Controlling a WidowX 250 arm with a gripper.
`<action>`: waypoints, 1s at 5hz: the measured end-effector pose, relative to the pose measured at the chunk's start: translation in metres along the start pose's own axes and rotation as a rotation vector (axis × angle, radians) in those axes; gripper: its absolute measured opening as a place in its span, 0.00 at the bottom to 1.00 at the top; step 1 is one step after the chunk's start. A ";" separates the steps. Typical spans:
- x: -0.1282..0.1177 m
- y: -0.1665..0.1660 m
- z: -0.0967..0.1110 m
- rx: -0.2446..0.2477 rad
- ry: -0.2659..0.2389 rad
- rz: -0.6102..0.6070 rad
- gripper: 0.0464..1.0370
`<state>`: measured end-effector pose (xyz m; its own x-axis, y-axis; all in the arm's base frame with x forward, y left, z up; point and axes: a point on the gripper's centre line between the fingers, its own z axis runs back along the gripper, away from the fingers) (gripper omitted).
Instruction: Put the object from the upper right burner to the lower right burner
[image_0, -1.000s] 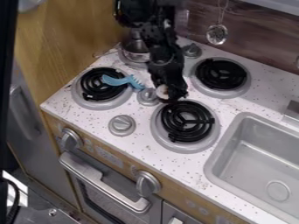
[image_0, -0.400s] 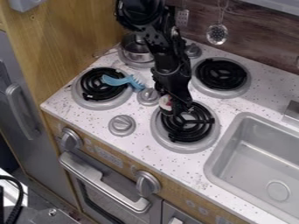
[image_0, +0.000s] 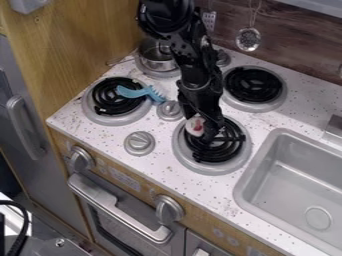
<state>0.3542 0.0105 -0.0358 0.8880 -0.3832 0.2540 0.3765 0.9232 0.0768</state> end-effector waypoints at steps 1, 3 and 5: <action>0.004 -0.007 0.000 -0.017 -0.004 -0.005 0.96; 0.021 0.004 0.044 0.068 -0.024 0.028 0.96; 0.022 0.022 0.067 0.167 0.086 0.101 0.96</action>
<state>0.3639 0.0240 0.0359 0.9409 -0.2833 0.1858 0.2423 0.9460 0.2155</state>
